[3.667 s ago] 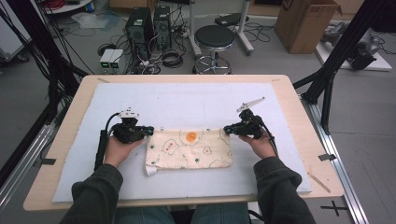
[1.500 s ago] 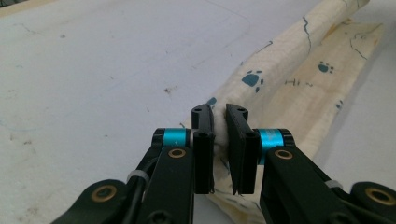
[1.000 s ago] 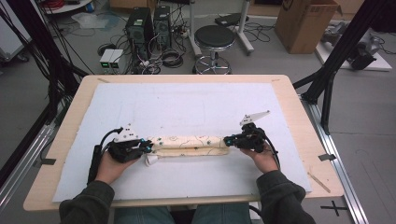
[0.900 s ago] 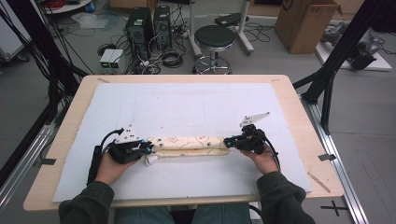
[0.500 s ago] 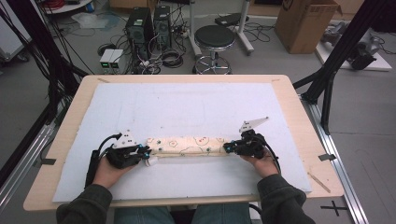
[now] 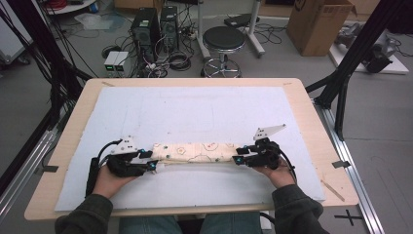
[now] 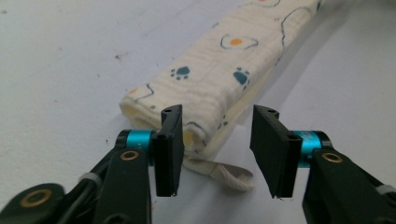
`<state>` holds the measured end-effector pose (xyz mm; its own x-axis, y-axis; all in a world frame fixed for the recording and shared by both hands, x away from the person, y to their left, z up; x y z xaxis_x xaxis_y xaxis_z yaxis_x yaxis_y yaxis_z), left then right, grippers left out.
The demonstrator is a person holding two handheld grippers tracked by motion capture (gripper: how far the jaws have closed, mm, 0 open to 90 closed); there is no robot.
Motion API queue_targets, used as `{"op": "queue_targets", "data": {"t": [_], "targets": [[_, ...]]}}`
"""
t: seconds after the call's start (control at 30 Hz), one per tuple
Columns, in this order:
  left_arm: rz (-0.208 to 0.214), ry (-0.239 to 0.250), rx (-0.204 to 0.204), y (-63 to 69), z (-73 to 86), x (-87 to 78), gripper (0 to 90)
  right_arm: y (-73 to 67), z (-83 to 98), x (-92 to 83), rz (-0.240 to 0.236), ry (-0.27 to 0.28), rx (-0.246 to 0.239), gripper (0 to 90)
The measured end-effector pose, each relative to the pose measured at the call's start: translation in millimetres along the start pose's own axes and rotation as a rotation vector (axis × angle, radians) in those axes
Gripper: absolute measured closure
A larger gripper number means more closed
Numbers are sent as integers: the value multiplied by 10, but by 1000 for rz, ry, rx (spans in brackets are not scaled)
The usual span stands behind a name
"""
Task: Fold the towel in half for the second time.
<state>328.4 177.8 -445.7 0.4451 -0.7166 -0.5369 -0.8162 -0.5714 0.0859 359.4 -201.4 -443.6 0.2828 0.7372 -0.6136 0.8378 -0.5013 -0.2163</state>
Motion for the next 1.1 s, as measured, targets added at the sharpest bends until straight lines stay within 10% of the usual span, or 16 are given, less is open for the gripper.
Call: {"op": "queue_targets", "data": {"t": [0.23, 0.5, 1.1], "targets": [[15, 58, 3, 43, -271, 8, 490, -23, -204, -49, -3, 35, -19, 593], [39, -41, 41, 118, -380, 401, 866, -89, -402, 287, -70, -14, -42, 803], [62, -149, 45, 118, -250, 612, 882, -188, -360, 721, -79, -151, -99, 836]]}}
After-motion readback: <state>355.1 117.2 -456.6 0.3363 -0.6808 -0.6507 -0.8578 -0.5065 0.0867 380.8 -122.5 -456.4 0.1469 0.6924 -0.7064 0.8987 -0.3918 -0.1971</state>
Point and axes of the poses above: each handheld gripper's, and its own axes: x roughly forward along the jaws, z roughly out of its underside, y roughly to its right, the point moved 5 cm from there along x, roughly forward along the jaws, and after that the axes turned 3 degrees about z, right-handed, at the moved point
